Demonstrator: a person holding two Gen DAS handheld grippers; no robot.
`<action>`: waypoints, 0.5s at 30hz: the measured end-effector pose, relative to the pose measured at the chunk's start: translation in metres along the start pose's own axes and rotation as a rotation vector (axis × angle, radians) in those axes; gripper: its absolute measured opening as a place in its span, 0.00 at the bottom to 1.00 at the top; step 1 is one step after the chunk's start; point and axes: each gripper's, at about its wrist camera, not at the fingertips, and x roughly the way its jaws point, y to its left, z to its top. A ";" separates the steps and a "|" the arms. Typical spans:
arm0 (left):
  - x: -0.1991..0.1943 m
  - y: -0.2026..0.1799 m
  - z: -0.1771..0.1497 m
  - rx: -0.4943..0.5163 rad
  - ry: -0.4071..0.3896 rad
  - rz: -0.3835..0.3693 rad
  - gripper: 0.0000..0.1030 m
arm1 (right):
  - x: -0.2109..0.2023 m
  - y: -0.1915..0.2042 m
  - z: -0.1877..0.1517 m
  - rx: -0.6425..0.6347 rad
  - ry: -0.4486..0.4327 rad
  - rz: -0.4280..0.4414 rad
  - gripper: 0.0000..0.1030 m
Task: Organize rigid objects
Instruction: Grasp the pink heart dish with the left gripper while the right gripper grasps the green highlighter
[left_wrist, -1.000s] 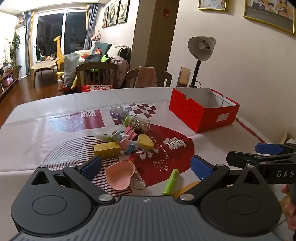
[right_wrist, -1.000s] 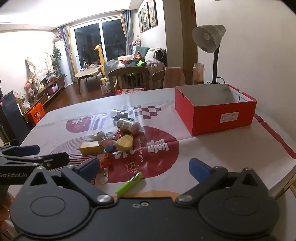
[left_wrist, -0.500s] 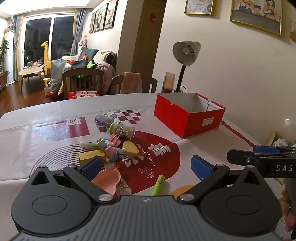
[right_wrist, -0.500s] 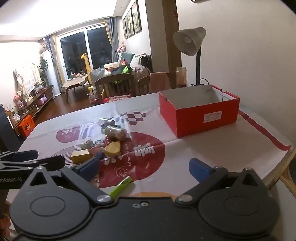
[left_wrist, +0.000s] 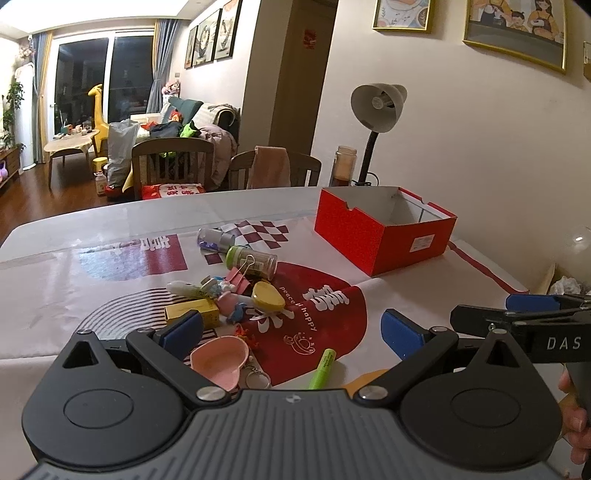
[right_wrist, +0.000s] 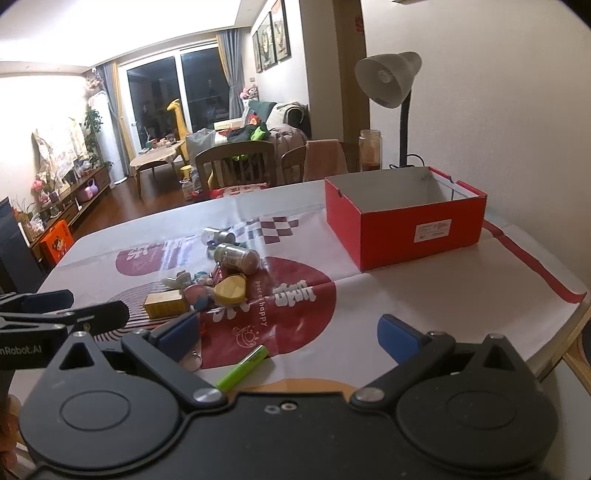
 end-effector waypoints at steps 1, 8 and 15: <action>0.001 0.000 0.000 0.000 0.002 0.007 1.00 | 0.001 0.001 0.000 -0.008 0.001 0.004 1.00; 0.008 0.007 -0.002 -0.022 0.027 0.014 1.00 | 0.019 0.011 0.001 -0.067 0.032 0.037 1.00; 0.028 0.023 0.001 -0.065 0.071 0.061 1.00 | 0.043 0.020 -0.001 -0.111 0.072 0.074 1.00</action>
